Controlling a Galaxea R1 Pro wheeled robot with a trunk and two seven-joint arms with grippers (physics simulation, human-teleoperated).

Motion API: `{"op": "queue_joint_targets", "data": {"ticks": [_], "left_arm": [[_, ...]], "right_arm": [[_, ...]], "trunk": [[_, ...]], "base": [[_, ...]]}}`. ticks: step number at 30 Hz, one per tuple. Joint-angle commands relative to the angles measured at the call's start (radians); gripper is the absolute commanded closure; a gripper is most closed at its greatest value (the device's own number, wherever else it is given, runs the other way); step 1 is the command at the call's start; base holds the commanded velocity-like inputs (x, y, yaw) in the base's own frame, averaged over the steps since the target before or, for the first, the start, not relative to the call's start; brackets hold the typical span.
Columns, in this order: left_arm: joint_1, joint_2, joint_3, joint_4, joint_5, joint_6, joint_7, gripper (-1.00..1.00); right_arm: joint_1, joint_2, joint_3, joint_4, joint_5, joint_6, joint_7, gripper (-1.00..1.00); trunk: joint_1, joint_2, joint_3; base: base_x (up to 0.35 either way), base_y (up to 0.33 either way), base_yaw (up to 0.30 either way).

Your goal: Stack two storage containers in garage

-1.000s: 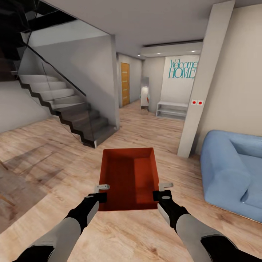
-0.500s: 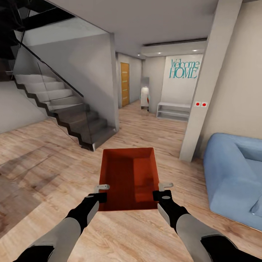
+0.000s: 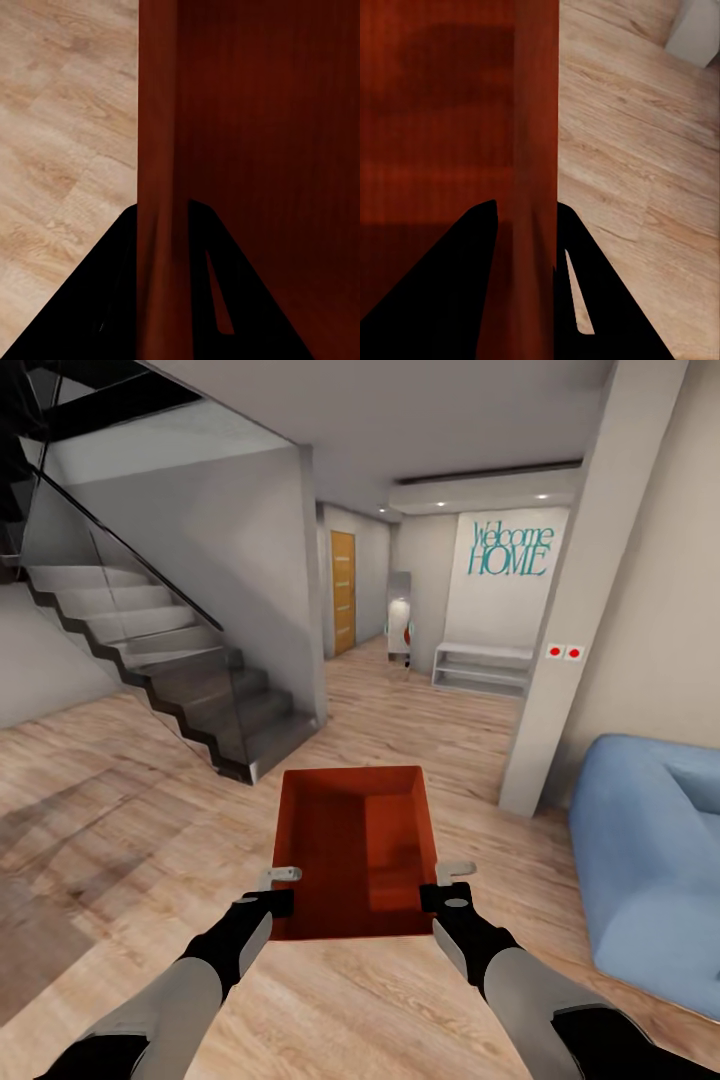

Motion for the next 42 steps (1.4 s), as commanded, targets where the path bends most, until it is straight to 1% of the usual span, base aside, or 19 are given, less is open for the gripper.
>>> {"op": "queue_joint_targets", "data": {"ticks": [1,24,42], "left_arm": [[-0.001,0.011,-0.011,-0.004,0.008,-0.057,0.003,1.00],[-0.001,0.011,-0.011,-0.004,0.008,-0.057,0.003,1.00],[-0.001,0.011,-0.011,-0.004,0.008,-0.057,0.003,1.00]], "right_arm": [[-0.001,-0.016,0.022,0.004,-0.020,0.005,-0.002,1.00],[-0.001,-0.016,0.022,0.002,-0.020,0.005,-0.002,1.00],[-0.001,-0.016,0.022,0.002,-0.020,0.005,-0.003,1.00]], "trunk": [[0.001,-0.002,-0.002],[0.001,-0.002,-0.002],[0.001,-0.002,-0.002]], "base": [[0.322,0.000,0.000],[0.322,0.000,-0.005],[0.322,0.000,-0.217]]}}
